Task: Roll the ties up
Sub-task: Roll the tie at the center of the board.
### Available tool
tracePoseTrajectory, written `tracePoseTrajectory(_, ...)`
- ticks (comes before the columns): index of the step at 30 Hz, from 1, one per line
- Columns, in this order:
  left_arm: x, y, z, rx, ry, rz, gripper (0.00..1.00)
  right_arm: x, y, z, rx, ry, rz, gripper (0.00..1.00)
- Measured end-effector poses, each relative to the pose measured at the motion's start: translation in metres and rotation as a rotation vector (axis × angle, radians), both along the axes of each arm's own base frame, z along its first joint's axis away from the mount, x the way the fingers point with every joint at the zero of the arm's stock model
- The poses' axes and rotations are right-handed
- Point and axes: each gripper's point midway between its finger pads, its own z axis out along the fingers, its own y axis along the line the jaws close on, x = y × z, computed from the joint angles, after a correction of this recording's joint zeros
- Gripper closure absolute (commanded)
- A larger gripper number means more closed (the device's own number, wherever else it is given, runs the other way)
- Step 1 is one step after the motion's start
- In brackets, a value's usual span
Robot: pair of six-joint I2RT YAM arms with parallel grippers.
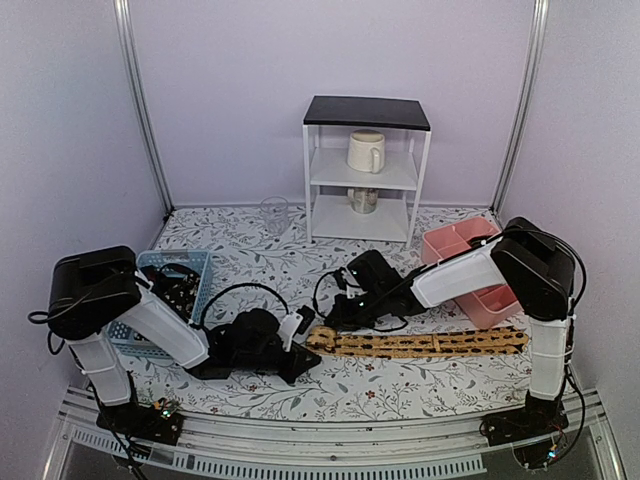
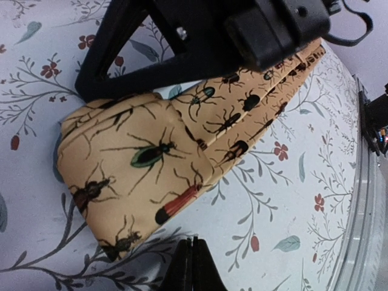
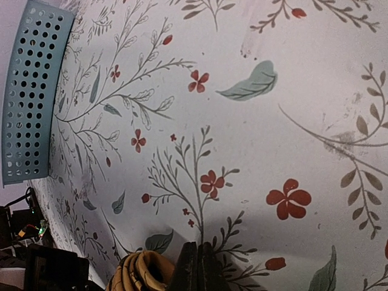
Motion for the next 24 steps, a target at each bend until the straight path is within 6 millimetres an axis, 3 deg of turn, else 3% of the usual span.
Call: tracePoseTrajectory(24, 0.012, -0.009, 0.0, -0.014, -0.013, 0.01, 1.0, -0.022, 0.013, -0.001, 0.055, 0.045, 0.123, 1.0)
